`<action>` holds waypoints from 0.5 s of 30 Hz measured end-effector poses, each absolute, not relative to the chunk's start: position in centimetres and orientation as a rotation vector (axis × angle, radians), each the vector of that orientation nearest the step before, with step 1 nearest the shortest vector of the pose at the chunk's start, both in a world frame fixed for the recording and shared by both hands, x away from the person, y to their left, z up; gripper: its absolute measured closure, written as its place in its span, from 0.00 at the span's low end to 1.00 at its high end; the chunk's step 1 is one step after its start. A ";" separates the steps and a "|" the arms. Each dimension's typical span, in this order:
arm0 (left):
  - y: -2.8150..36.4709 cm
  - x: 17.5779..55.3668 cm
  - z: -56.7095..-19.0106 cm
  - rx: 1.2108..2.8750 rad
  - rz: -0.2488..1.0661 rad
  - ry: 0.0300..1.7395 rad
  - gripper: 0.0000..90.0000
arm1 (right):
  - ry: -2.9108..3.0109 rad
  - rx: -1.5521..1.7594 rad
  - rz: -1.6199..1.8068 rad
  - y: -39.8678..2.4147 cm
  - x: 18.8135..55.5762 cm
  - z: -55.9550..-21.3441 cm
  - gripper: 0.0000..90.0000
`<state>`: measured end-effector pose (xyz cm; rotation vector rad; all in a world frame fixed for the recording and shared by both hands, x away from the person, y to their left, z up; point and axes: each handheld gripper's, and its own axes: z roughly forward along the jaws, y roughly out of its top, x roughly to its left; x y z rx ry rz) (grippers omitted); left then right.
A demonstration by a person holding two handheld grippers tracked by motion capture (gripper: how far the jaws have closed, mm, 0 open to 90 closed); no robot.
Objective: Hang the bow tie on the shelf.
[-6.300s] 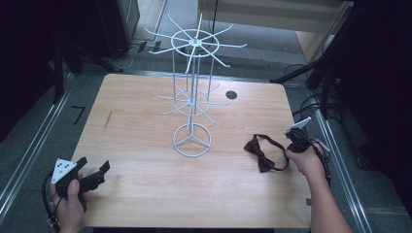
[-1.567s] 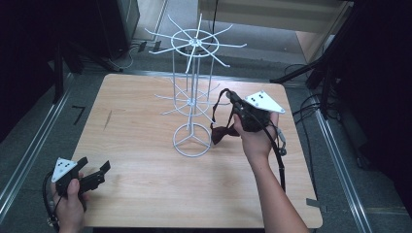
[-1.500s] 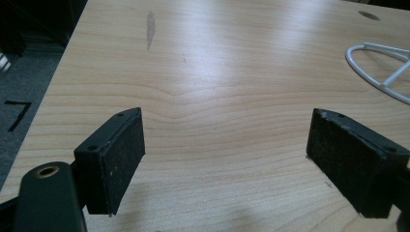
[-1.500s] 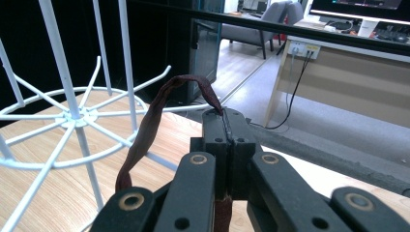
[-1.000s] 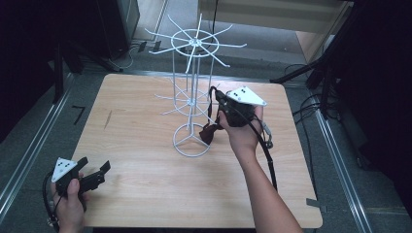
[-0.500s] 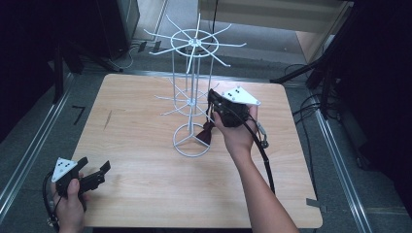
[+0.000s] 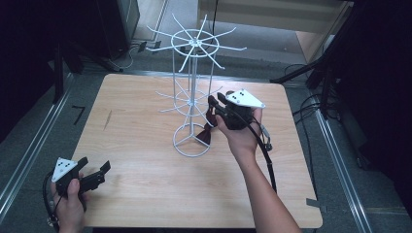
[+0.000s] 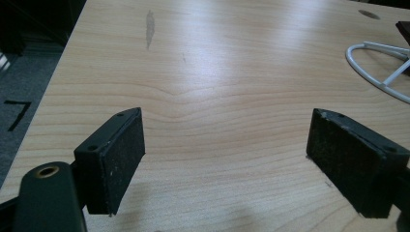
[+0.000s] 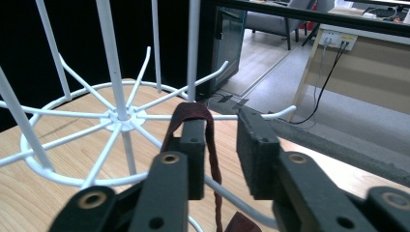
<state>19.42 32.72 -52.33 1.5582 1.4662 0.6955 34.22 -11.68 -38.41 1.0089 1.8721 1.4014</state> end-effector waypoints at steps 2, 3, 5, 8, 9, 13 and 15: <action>32.7 19.5 -52.3 1.559 0.697 1.467 0.16 | 1.862 1.013 1.398 -12.0 34.1 -38.3 0.71; 32.7 19.5 -52.3 1.559 0.697 1.467 0.16 | 1.862 1.013 1.398 -12.0 34.1 -38.3 0.71; 32.7 19.5 -52.3 1.568 0.698 1.469 0.16 | 1.856 1.015 1.404 -12.6 33.8 -38.2 0.67; 32.7 19.5 -52.3 1.569 0.693 1.471 0.16 | 1.866 1.014 1.388 -13.1 33.6 -38.3 0.64; 32.8 19.6 -52.3 1.566 0.689 1.469 0.16 | 1.867 1.014 1.387 -13.4 33.5 -38.3 0.63; 32.8 19.6 -52.3 1.560 0.685 1.470 0.16 | 1.864 1.027 1.381 -14.2 33.2 -38.1 0.62; 32.8 19.6 -52.3 1.563 0.682 1.468 0.16 | 1.858 1.042 1.386 -14.9 32.9 -38.1 0.59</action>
